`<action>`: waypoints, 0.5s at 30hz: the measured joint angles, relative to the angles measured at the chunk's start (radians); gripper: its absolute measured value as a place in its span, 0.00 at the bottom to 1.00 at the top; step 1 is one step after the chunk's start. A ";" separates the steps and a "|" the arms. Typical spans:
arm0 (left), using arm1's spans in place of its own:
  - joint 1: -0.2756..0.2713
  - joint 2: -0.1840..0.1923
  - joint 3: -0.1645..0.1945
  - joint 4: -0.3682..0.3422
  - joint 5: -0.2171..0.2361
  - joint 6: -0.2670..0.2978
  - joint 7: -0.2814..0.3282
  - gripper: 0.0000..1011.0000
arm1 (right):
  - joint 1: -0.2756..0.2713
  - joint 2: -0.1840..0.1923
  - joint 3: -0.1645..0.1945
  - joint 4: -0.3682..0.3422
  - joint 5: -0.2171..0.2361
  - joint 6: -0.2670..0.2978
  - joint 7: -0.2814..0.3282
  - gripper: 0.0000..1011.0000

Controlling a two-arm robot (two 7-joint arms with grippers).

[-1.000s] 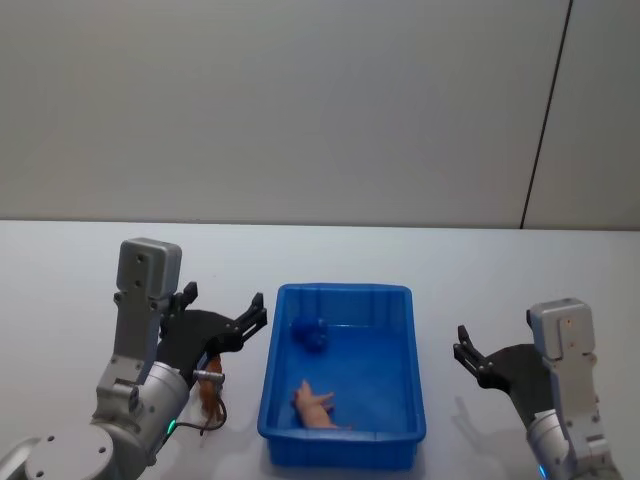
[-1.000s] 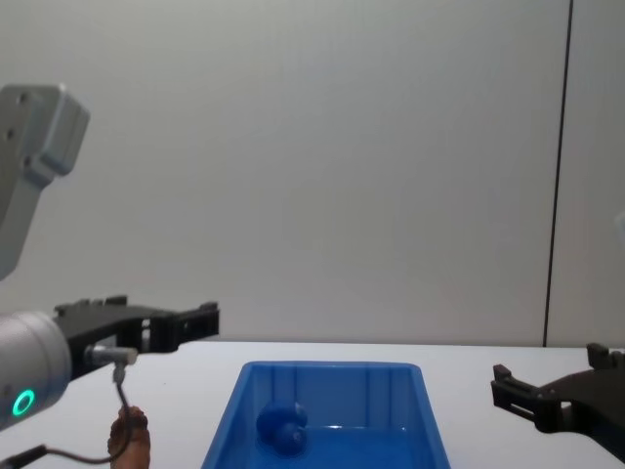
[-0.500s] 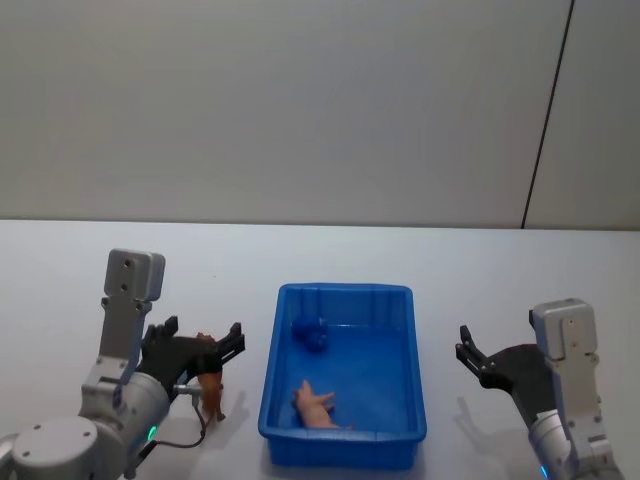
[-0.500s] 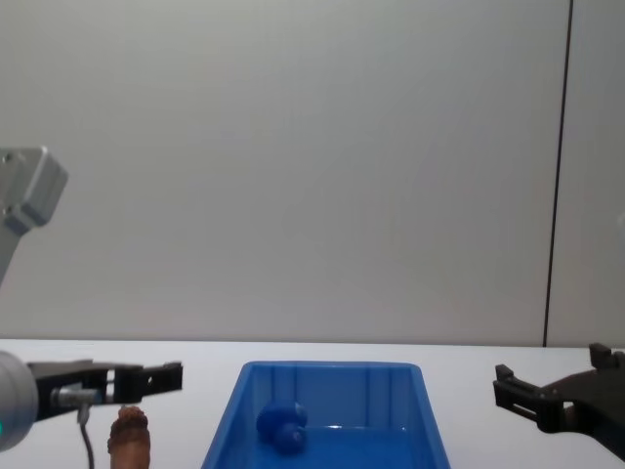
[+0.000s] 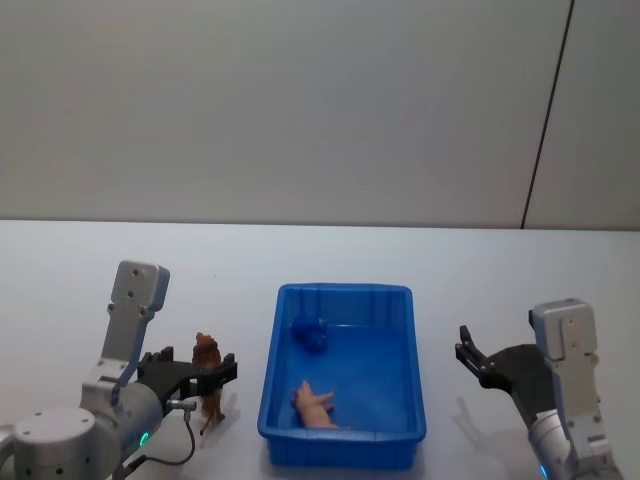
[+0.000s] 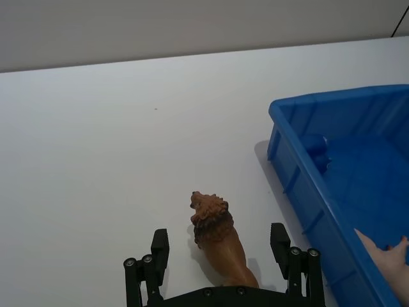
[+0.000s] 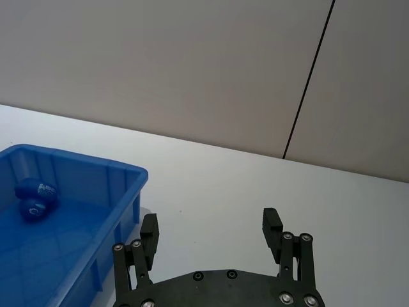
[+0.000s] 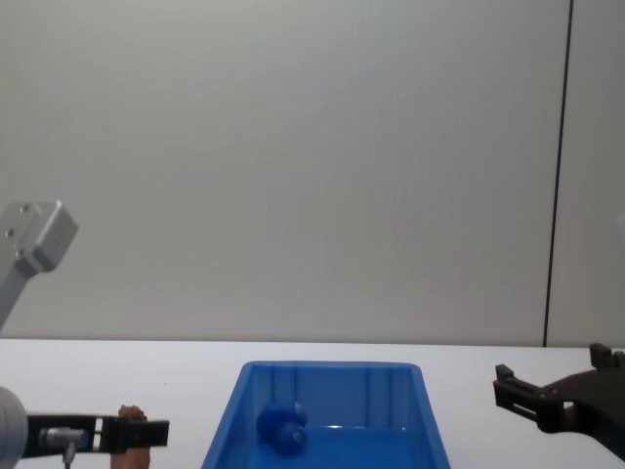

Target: Pick up the two dolls from the table and place them into the box.

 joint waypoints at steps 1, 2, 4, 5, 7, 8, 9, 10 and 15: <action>-0.002 -0.001 0.000 0.004 0.001 0.005 -0.003 0.99 | 0.000 0.000 0.000 0.000 0.000 0.000 0.000 0.99; -0.004 -0.001 0.000 0.008 0.002 0.011 -0.008 0.99 | 0.000 0.000 0.000 0.000 0.000 0.000 0.000 0.99; -0.010 -0.004 -0.001 0.020 0.004 0.023 -0.018 0.99 | 0.000 0.000 0.000 0.000 0.000 0.000 0.000 0.99; -0.013 -0.005 -0.001 0.025 0.005 0.027 -0.021 0.99 | 0.000 0.000 0.000 0.000 0.000 0.000 0.000 0.99; -0.019 -0.007 -0.001 0.036 0.008 0.038 -0.032 0.99 | 0.000 0.000 0.000 0.000 0.000 0.000 0.000 0.99; -0.021 -0.008 -0.001 0.040 0.009 0.041 -0.035 0.99 | 0.000 0.000 0.000 0.000 0.000 0.000 0.000 0.99; -0.026 -0.011 -0.001 0.048 0.012 0.048 -0.040 0.99 | 0.000 0.000 0.000 0.000 0.000 0.000 0.000 0.99; -0.028 -0.012 -0.001 0.052 0.012 0.051 -0.043 0.99 | 0.000 0.000 0.000 0.000 0.000 0.000 0.000 0.99; -0.041 -0.018 -0.001 0.074 0.020 0.065 -0.061 0.94 | 0.000 0.000 0.000 0.000 0.000 0.000 0.000 0.99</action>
